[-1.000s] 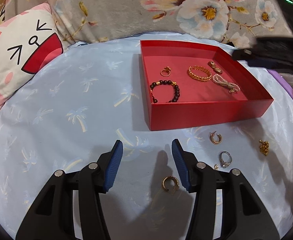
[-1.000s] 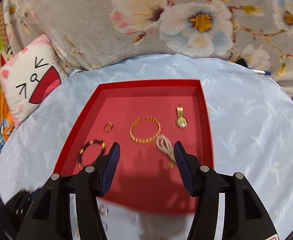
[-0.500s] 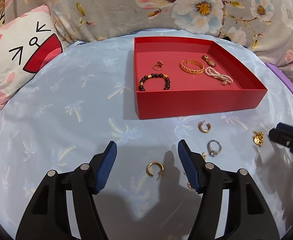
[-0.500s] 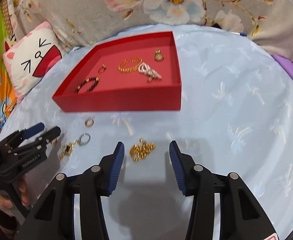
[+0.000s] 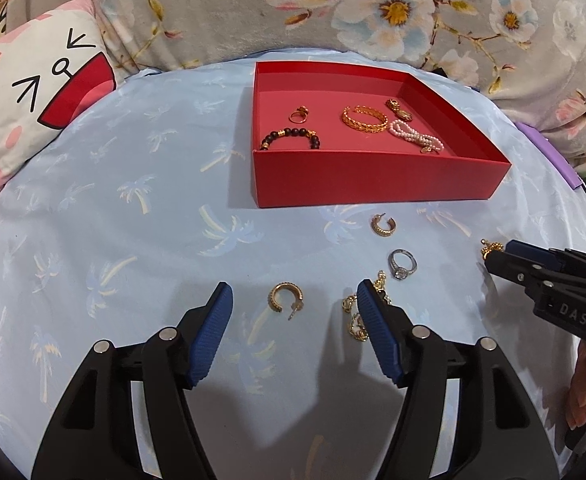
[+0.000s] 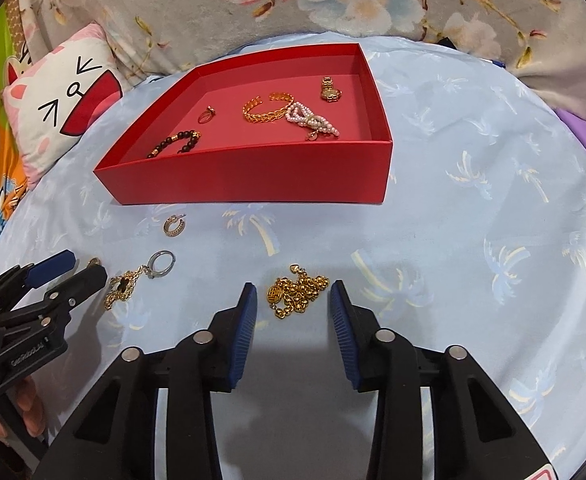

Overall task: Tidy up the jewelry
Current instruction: 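Grasp the black clover chain bracelet with the left gripper while the right grasps a gold chain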

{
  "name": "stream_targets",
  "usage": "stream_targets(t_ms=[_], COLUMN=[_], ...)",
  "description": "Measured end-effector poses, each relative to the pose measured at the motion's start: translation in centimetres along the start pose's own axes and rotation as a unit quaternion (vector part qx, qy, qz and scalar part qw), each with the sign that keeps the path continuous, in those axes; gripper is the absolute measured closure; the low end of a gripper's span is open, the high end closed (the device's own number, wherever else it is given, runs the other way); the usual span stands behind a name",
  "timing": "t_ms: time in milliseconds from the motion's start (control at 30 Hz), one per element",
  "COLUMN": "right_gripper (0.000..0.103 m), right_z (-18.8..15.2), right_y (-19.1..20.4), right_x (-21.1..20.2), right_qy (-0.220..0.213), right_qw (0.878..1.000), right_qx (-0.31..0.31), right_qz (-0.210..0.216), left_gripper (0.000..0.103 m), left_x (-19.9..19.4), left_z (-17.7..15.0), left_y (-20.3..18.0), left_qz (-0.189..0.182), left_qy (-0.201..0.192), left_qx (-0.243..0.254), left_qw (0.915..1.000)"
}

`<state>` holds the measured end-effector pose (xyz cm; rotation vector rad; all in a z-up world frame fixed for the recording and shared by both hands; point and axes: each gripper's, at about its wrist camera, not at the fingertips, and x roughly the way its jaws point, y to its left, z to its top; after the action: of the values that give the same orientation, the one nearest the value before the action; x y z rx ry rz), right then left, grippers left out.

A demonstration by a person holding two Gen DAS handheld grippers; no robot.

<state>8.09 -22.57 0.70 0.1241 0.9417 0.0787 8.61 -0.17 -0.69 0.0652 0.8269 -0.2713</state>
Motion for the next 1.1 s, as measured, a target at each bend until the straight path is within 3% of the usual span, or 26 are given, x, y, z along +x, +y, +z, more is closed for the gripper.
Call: stream_targets(t_ms=[133, 500, 633, 733, 867, 1100], right_gripper=[0.089, 0.099, 0.098, 0.099, 0.099, 0.099], right_z=[0.0, -0.1, -0.2, -0.3, -0.3, -0.2], right_y=[0.1, -1.2, -1.4, -1.4, -1.6, -1.7], right_x=[0.2, -0.5, -0.7, -0.8, -0.9, -1.7], right_qy=[-0.004, -0.002, -0.001, 0.0, -0.001, -0.012], right_qw=[1.0, 1.0, 1.0, 1.0, 1.0, 0.999], right_qx=[-0.007, 0.023, 0.029, 0.029, 0.031, 0.037], right_qz=[-0.018, -0.006, -0.004, -0.001, 0.003, 0.009], left_gripper=[0.041, 0.043, 0.057, 0.062, 0.088, 0.09], left_x=[-0.3, -0.2, 0.8, 1.0, 1.0, 0.8], left_z=[-0.3, -0.4, -0.2, -0.1, 0.0, 0.2], left_y=[-0.3, -3.2, -3.7, -4.0, -4.0, -3.3], left_qz=[-0.004, -0.021, -0.024, -0.018, -0.02, -0.047], left_qy=[-0.003, -0.003, 0.017, 0.015, 0.013, 0.021], left_qx=[0.007, 0.055, 0.061, 0.066, 0.066, 0.045], left_qw=[1.0, 0.9983, 0.9977, 0.9976, 0.9975, 0.9977])
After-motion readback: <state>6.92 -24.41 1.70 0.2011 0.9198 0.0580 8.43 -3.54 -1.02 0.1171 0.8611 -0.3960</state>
